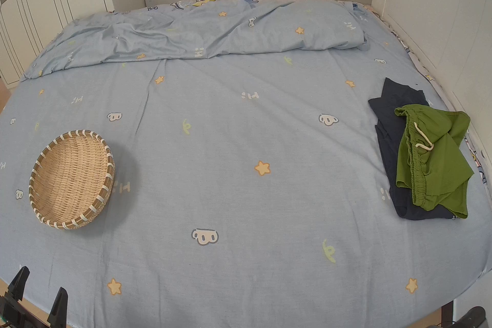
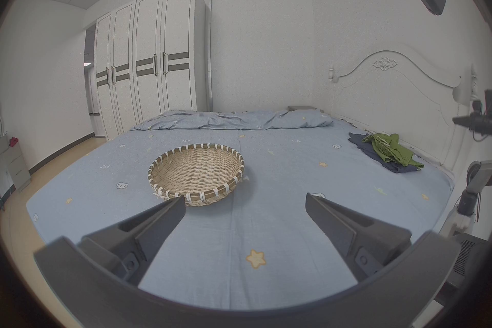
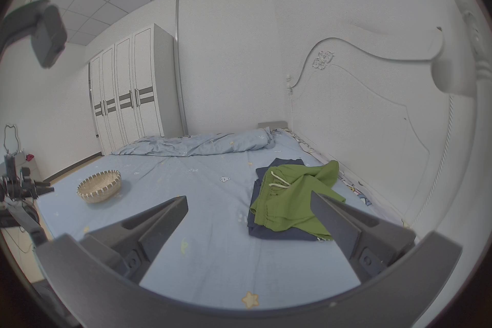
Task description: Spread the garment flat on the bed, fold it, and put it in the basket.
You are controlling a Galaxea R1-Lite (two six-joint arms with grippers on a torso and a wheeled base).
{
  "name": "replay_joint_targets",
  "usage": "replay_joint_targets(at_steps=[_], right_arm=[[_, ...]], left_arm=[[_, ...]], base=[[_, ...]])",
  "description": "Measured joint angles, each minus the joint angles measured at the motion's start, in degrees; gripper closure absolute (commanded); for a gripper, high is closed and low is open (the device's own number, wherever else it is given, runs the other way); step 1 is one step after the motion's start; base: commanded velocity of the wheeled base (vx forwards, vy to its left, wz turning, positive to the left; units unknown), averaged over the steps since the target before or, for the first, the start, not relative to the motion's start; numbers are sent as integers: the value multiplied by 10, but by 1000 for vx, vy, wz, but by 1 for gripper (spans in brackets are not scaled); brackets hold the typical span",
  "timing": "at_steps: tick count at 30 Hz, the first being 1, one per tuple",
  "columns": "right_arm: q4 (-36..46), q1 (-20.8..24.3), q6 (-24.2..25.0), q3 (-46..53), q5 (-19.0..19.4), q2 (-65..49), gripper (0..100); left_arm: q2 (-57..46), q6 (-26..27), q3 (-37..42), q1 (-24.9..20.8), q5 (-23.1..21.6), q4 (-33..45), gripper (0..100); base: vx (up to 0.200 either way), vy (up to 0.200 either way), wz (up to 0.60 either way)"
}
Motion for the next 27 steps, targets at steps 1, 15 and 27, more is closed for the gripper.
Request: replay_joint_targets(at_steps=[1,15,27], right_arm=[[9,3,0,-21,-1,20,0],[34,7,-23,-211,-24,376,0],[-8,45,-19,-374,-120,717,0]], left_arm=[[0,0,0,0,0,0,0],[0,0,0,0,0,0,0],[0,0,0,0,0,0,0]], base=[[0,0,0],[0,0,0],[0,0,0]])
